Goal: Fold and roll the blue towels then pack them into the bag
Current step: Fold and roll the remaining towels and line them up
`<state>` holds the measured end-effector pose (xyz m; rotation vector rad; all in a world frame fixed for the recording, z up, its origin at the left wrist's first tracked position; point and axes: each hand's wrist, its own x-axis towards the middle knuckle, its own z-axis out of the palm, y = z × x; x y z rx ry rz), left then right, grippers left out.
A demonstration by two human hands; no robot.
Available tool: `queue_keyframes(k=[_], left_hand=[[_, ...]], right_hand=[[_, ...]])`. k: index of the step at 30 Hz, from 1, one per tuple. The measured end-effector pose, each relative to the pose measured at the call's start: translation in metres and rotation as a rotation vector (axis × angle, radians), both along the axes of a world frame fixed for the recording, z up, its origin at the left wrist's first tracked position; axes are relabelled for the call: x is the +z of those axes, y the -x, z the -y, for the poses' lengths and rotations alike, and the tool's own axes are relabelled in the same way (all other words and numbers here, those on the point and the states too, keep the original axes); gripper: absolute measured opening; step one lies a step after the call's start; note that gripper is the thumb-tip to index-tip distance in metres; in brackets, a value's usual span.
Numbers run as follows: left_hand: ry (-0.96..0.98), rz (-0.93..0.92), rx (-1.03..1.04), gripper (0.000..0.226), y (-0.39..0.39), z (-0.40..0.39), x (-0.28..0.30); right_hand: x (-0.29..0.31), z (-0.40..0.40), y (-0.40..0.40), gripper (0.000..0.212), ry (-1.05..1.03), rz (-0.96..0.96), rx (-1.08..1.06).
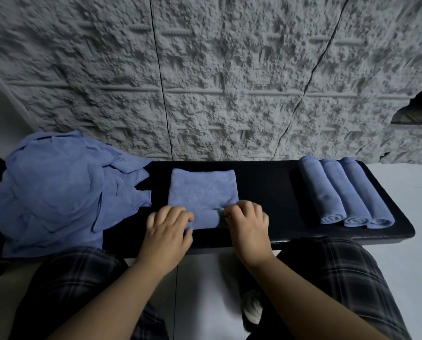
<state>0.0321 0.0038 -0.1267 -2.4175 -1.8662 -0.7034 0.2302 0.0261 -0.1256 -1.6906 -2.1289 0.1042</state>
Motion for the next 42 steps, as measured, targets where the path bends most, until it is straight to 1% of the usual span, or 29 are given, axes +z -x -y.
queue_keyframes(k=[2, 3, 4, 8, 11, 13, 14, 16, 18, 21, 24, 26, 28, 30, 31, 33, 35, 36, 38, 40, 41, 42], left_hand=[[0.043, -0.003, -0.001, 0.040, 0.000, 0.000, -0.001], [0.066, 0.007, 0.003, 0.049, 0.000, 0.000, -0.001], [0.089, 0.024, 0.008, 0.056, 0.000, -0.001, -0.001], [0.113, 0.094, -0.026, 0.067, 0.002, -0.008, -0.003], [0.121, 0.090, -0.038, 0.071, 0.006, -0.013, -0.004], [0.133, 0.093, -0.036, 0.068, 0.009, -0.017, -0.006], [0.141, 0.099, -0.038, 0.065, 0.009, -0.018, -0.005], [0.167, 0.128, -0.038, 0.055, 0.010, -0.020, -0.004], [0.223, 0.184, -0.030, 0.045, 0.011, -0.021, 0.000], [0.371, 0.289, -0.036, 0.035, 0.017, -0.018, 0.009], [0.505, 0.310, -0.064, 0.031, 0.020, -0.009, 0.019], [0.594, 0.322, -0.055, 0.031, 0.022, -0.002, 0.022], [0.675, 0.345, -0.029, 0.031, 0.023, 0.003, 0.023], [0.704, 0.324, -0.030, 0.031, 0.022, 0.007, 0.023], [0.698, 0.316, -0.037, 0.030, 0.021, 0.008, 0.023], [0.679, 0.364, -0.003, 0.028, 0.016, 0.010, 0.023], [0.647, 0.438, 0.066, 0.024, 0.010, 0.011, 0.022], [0.610, 0.433, 0.102, 0.024, 0.007, 0.010, 0.019], [0.498, 0.364, 0.181, 0.024, 0.003, 0.008, 0.010], [0.346, 0.332, 0.239, 0.018, 0.001, 0.007, 0.008], [0.250, 0.324, 0.215, 0.015, 0.001, 0.006, 0.007], [0.153, 0.310, 0.172, 0.018, 0.000, 0.007, 0.008]], right_hand=[[-0.001, 0.000, 0.000, 0.010, -0.128, 0.039, 0.062], [-0.001, 0.000, 0.001, 0.010, -0.165, 0.038, 0.112], [-0.001, 0.001, 0.002, 0.014, -0.178, 0.021, 0.144], [-0.008, 0.004, 0.005, 0.026, -0.118, -0.056, 0.113], [-0.008, 0.000, 0.005, 0.044, -0.049, -0.053, 0.095], [-0.005, -0.007, 0.003, 0.051, 0.011, -0.026, 0.076], [-0.004, -0.011, 0.002, 0.051, 0.040, -0.011, 0.064], [0.000, -0.019, -0.002, 0.041, 0.083, 0.002, 0.067], [0.004, -0.025, -0.008, 0.033, 0.149, -0.027, 0.109], [0.013, -0.023, -0.016, 0.033, 0.270, -0.100, 0.172], [0.026, -0.014, -0.023, 0.035, 0.453, -0.135, 0.211], [0.033, -0.007, -0.027, 0.033, 0.514, -0.077, 0.230], [0.039, 0.000, -0.028, 0.027, 0.547, -0.055, 0.234], [0.041, 0.005, -0.026, 0.018, 0.588, -0.118, 0.199], [0.040, 0.007, -0.025, 0.014, 0.599, -0.157, 0.176], [0.037, 0.008, -0.020, 0.008, 0.605, -0.213, 0.127], [0.032, 0.009, -0.016, 0.009, 0.609, -0.250, 0.065], [0.030, 0.009, -0.014, 0.013, 0.604, -0.254, 0.038], [0.026, 0.008, -0.012, 0.021, 0.590, -0.240, -0.005], [0.025, 0.006, -0.011, 0.025, 0.591, -0.235, -0.028], [0.025, 0.006, -0.011, 0.026, 0.597, -0.231, -0.032], [0.025, 0.005, -0.012, 0.027, 0.603, -0.229, -0.034]])
